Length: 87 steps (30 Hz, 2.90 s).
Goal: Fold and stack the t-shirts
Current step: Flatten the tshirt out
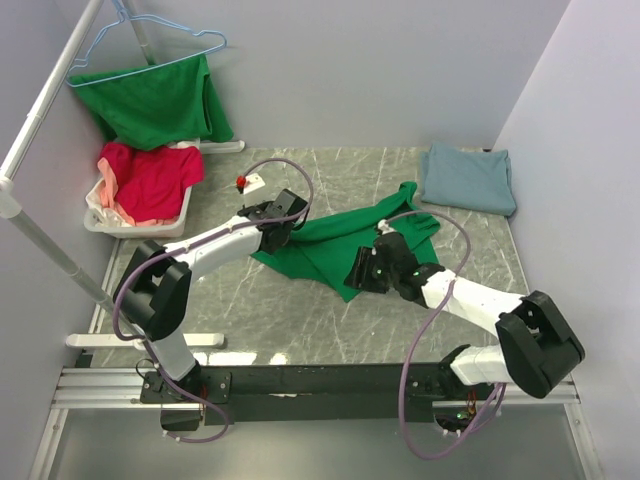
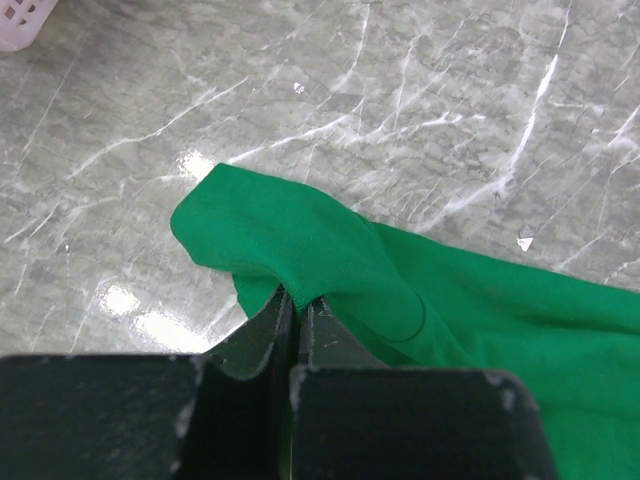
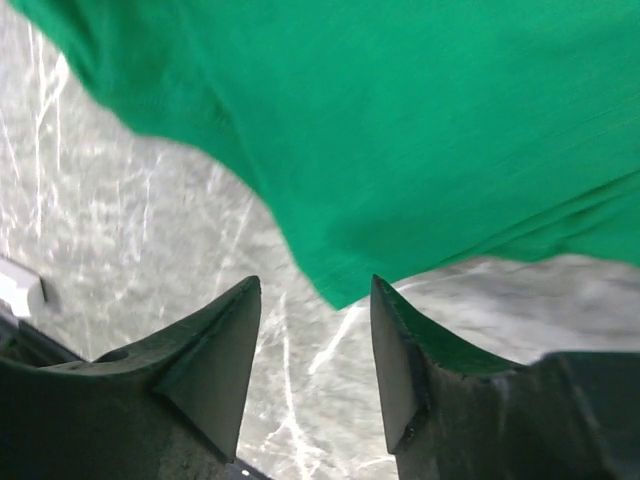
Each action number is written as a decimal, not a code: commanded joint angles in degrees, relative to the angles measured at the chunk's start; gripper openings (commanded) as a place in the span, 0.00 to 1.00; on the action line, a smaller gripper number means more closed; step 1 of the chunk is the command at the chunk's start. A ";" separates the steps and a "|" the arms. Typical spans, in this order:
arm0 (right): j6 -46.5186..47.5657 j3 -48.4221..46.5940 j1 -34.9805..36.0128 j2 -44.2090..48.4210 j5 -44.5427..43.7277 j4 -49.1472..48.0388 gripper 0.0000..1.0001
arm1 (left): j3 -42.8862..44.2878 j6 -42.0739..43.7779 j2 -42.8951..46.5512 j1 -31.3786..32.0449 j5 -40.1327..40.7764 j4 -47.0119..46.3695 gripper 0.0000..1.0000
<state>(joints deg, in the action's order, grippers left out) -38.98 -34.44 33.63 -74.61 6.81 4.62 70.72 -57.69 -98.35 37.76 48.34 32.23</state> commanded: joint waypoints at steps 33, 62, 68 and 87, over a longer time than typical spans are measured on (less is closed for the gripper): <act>-7.51 -4.24 9.00 -8.02 -18.49 10.05 0.00 | -3.57 2.14 5.71 -3.57 -2.28 -3.14 0.01; 0.13 -11.26 -19.74 14.15 -37.57 23.24 0.00 | -2.76 10.84 14.23 -7.70 -10.62 -3.57 0.26; -0.21 -12.41 -21.85 10.19 -36.25 21.31 0.00 | -8.04 12.52 15.29 -7.61 -18.54 -6.56 0.39; -0.31 -10.39 -27.21 7.37 -33.97 18.67 0.00 | -4.28 8.12 -0.08 -7.79 -27.41 -13.24 0.44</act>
<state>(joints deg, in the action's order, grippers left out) -39.68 -44.25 7.09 -67.53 -26.24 26.02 61.65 -47.94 -93.78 30.13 24.60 22.83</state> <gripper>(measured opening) 0.017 0.451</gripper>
